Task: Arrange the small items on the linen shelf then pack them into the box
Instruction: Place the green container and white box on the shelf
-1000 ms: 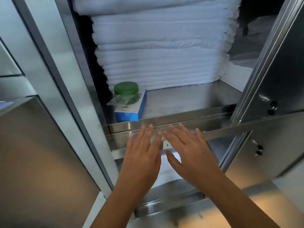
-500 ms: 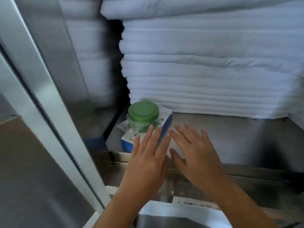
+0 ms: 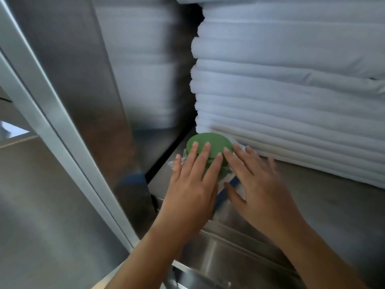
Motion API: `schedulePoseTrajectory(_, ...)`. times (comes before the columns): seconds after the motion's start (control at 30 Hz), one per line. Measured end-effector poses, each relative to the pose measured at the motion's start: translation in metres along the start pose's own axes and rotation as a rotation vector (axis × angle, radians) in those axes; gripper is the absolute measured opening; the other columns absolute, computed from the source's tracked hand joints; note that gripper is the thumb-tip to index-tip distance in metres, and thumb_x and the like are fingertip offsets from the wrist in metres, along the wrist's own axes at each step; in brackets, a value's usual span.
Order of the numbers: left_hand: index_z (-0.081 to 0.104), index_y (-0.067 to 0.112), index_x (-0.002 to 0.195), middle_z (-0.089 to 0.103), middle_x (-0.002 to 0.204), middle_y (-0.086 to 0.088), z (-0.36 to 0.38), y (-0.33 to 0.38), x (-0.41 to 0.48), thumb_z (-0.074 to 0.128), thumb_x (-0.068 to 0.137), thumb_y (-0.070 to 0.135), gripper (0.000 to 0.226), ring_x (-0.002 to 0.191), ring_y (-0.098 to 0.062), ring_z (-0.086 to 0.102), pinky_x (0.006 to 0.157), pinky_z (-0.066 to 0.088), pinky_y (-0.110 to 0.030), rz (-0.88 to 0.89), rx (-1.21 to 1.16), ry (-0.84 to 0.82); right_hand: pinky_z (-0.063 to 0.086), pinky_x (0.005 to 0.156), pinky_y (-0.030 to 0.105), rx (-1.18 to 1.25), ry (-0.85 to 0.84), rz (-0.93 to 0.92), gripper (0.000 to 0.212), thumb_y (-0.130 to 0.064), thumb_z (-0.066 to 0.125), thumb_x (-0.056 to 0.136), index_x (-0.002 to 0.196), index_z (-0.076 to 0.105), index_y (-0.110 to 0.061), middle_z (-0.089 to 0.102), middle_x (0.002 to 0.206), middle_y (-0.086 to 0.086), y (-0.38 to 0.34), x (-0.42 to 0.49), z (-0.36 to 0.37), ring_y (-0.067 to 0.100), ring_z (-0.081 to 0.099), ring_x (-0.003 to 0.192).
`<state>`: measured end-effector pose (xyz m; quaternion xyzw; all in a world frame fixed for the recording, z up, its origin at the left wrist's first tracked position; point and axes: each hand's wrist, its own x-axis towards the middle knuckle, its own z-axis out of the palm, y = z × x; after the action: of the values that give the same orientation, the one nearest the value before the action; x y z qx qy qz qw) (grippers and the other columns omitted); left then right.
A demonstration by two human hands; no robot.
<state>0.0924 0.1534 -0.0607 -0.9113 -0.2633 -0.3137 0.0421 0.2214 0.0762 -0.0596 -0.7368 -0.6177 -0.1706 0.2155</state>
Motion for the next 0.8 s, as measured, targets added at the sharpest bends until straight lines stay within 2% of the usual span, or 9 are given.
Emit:
schedulePoseTrajectory(0.07,0.058,0.002,0.124,0.055,0.128,-0.022,0.005,-0.005,0.006,0.07,0.077,0.021,0.052,0.12,-0.043,0.047,0.093,0.023,-0.061,0.004,0.029,-0.009,0.036,0.095,0.059,-0.008,-0.022,-0.015,0.063,-0.027,0.072,0.075,0.132,0.051,-0.008,0.05,0.136,0.016,0.002,0.008,0.002,0.036,0.046,0.125)
schedulePoseTrajectory(0.13,0.057,0.002,0.124,0.056,0.127,-0.021,0.008,-0.01,0.012,0.079,0.07,0.024,0.062,0.121,-0.043,0.047,0.092,0.023,-0.061,-0.005,0.055,-0.024,0.037,0.097,0.06,-0.018,-0.053,-0.03,0.066,-0.033,0.069,0.077,0.135,0.047,-0.011,0.047,0.139,0.015,0.004,0.015,0.004,0.036,0.043,0.127)
schedulePoseTrajectory(0.23,0.055,0.004,0.127,0.054,0.13,-0.019,0.01,-0.015,0.016,0.077,0.073,0.03,0.064,0.125,-0.041,0.044,0.096,0.023,-0.06,-0.027,0.046,-0.047,0.034,0.099,0.062,-0.017,-0.089,-0.04,0.073,-0.035,0.072,0.075,0.139,0.042,-0.015,0.042,0.143,0.012,0.007,0.022,0.008,0.036,0.037,0.131)
schedulePoseTrajectory(0.5,0.057,0.003,0.124,0.056,0.128,-0.017,0.008,-0.013,0.008,0.073,0.07,0.037,0.066,0.123,-0.039,0.046,0.094,0.033,-0.06,0.008,0.064,-0.057,0.038,0.093,0.063,-0.003,-0.03,-0.058,0.073,-0.028,0.082,0.066,0.131,0.052,-0.011,0.048,0.137,0.016,0.004,0.014,0.008,0.04,0.044,0.125)
schedulePoseTrajectory(0.63,0.056,0.002,0.125,0.055,0.129,-0.017,0.003,-0.008,-0.003,0.066,0.071,0.038,0.066,0.124,-0.038,0.046,0.095,0.029,-0.058,0.021,0.07,-0.042,0.036,0.09,0.063,0.0,-0.001,-0.066,0.076,-0.025,0.084,0.062,0.129,0.054,-0.009,0.048,0.136,0.017,-0.003,0.002,0.003,0.042,0.046,0.123)
schedulePoseTrajectory(0.8,0.061,0.001,0.119,0.06,0.123,-0.018,-0.003,-0.004,-0.015,0.085,0.055,0.031,0.075,0.118,-0.04,0.051,0.09,0.038,-0.061,0.054,0.101,-0.013,0.039,0.087,0.063,-0.025,0.032,-0.073,0.076,-0.023,0.087,0.057,0.126,0.057,-0.007,0.052,0.133,0.019,-0.014,-0.012,-0.004,0.043,0.049,0.119)
